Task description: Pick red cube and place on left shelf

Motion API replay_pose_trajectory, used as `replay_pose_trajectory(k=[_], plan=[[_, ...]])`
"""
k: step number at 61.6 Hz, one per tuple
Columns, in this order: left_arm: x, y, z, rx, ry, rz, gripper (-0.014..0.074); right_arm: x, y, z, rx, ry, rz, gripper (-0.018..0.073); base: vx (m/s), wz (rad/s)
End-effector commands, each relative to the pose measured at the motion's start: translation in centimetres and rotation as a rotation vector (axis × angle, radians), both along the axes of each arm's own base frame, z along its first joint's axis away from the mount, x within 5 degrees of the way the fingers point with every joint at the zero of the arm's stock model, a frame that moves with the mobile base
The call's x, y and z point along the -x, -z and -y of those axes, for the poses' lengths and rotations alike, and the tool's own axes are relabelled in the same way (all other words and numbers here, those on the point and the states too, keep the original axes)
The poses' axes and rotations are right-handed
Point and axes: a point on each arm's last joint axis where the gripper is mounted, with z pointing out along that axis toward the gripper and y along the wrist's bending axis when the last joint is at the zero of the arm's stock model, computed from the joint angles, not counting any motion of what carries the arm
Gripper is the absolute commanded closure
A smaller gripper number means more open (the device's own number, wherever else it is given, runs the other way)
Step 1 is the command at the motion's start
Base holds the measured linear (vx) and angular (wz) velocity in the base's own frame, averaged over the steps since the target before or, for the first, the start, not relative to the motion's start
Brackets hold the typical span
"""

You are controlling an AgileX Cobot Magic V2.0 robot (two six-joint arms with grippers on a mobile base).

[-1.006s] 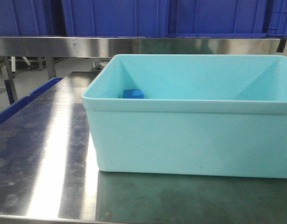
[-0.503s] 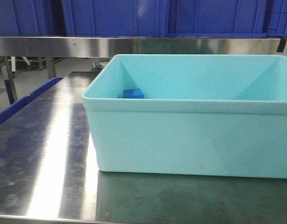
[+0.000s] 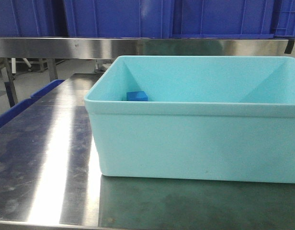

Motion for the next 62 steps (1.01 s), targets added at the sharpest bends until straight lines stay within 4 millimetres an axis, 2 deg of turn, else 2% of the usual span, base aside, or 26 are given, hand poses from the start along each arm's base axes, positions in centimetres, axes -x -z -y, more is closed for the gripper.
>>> replay_pose_trajectory(k=[1,11,18,27,34,42,51,54,62], plan=[[0.0,-0.1,0.0,0.005,0.0,0.071,0.0491,-0.7,-3.7,-0.1,-0.022,-0.005,0.045,0.0501,0.0,0.0],[0.0,-0.1,0.0,0.005,0.0,0.071,0.0491,-2.8,-8.2,-0.1,-0.022,-0.002,0.024,0.0501,0.0,0.0],[0.0,-0.1,0.0,0.005,0.0,0.071,0.0491,-4.6,-10.7,-0.1,-0.022,0.001,-0.006,0.0501,0.0,0.0],[0.0,-0.1,0.0,0.005,0.0,0.071,0.0491,-7.4,-13.1,-0.3,-0.066,0.002,-0.115,0.0501,0.0,0.0],[0.0,-0.1,0.0,0.005,0.0,0.071,0.0491,-9.8,-14.0,-1.0,-0.073,-0.034,-0.227,0.0499,0.0,0.0],[0.0,-0.1,0.0,0.005,0.0,0.071,0.0491,-12.5,-13.9,-3.4,0.042,-0.158,-0.329,0.0431,0.0,0.0],[0.0,-0.1,0.0,0.005,0.0,0.071,0.0491,-15.1,-12.9,-6.7,0.19,-0.303,-0.396,0.024,0.0,0.0],[0.0,-0.1,0.0,0.005,0.0,0.071,0.0491,-16.2,-12.0,-7.9,0.233,-0.343,-0.432,0.0153,0.0,0.0],[0.0,-0.1,0.0,0.005,0.0,0.071,0.0491,-18.0,-9.7,-8.9,0.259,-0.362,-0.562,0.0032,0.0,0.0]])
